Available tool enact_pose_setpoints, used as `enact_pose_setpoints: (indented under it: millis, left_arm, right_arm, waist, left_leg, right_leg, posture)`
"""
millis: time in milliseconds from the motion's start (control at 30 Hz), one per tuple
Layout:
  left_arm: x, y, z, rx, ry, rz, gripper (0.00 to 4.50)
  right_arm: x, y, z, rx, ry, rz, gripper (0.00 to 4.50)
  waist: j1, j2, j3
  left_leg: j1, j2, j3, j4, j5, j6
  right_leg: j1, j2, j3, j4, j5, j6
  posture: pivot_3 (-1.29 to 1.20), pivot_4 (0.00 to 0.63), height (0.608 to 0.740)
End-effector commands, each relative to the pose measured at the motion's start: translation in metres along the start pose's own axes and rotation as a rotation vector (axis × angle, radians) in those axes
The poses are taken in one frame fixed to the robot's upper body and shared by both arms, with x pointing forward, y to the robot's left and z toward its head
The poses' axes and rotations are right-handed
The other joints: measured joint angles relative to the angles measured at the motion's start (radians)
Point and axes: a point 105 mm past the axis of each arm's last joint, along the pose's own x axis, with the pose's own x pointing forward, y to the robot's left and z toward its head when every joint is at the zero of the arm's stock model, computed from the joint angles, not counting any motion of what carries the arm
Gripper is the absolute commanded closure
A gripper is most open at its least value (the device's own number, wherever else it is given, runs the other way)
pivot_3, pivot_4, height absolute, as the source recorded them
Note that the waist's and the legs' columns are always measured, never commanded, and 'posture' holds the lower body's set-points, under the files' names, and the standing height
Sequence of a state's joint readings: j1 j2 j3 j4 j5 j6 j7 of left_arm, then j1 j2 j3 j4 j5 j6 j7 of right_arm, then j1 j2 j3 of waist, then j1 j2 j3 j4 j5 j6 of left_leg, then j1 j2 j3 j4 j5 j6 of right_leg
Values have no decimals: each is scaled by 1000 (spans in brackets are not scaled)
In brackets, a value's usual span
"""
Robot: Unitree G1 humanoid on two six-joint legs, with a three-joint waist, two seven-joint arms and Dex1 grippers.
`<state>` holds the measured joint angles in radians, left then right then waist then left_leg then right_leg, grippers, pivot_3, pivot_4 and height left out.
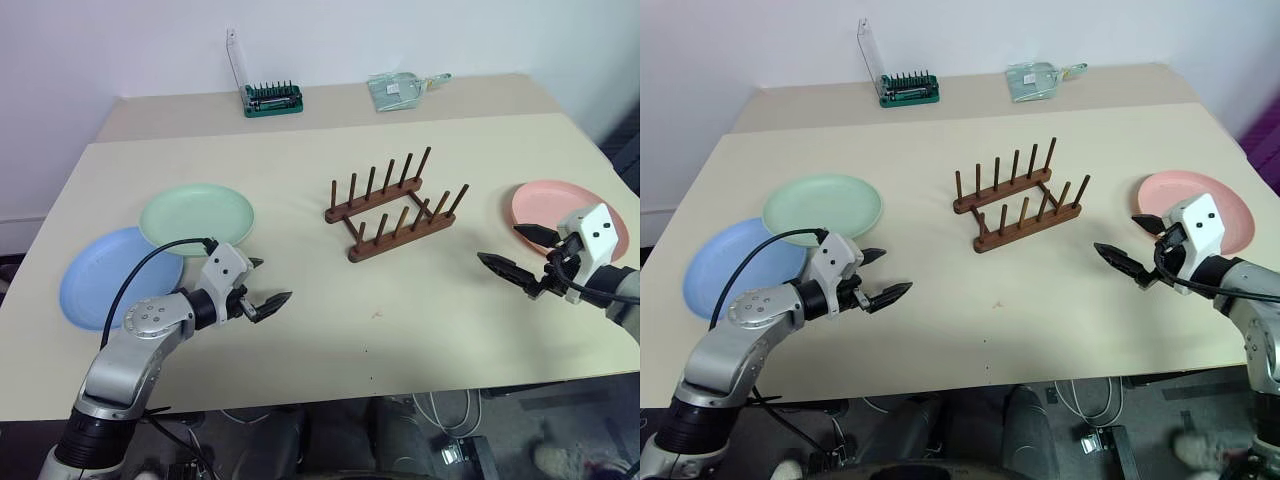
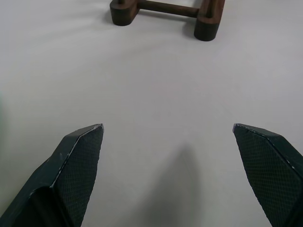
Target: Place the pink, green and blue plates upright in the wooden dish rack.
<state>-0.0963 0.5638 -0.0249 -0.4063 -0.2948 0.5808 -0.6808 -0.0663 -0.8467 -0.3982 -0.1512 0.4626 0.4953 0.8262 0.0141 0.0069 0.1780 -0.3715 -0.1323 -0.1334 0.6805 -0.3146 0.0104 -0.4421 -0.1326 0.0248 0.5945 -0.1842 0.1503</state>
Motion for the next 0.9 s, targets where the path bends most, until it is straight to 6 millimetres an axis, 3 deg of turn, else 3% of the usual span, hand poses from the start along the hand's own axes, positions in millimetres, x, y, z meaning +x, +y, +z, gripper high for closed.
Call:
enact_pose_setpoints:
  millis: [33,333,500,633,900]
  left_arm:
    - [2,0,9,28,-33,7,0]
    - [15,-10,14,34,-53,-35,0]
    - [52,-33,20,27,-64,-154,0]
    - [96,-44,21,62,-26,-168,0]
    - [144,-47,21,87,-16,-155,0]
  right_arm:
    - [3,2,11,-42,-37,-1,30]
    - [16,16,16,-58,-61,35,30]
    - [22,37,14,-57,-68,83,30]
    - [24,57,7,-29,-77,89,30]
    - [23,86,13,4,-99,85,30]
  waist:
    - [0,0,0]
    - [1,0,0]
    - [4,-1,0]
    - [11,-1,0]
    - [21,-2,-1]
  left_leg:
    - [0,0,0,0,0,0]
    - [0,0,0,0,2,-3]
    - [0,0,0,1,2,-3]
    - [0,-1,0,1,2,-4]
    - [0,-1,0,2,2,-4]
  right_leg:
    - [0,0,0,0,0,0]
    - [0,0,0,0,0,0]
    - [0,0,0,0,0,0]
    - [1,0,0,0,0,0]
    - [2,0,0,-1,0,0]
  posture:
    - [0,150,740]
    - [0,150,740]
    - [0,150,740]
    - [0,150,740]
    - [0,150,740]
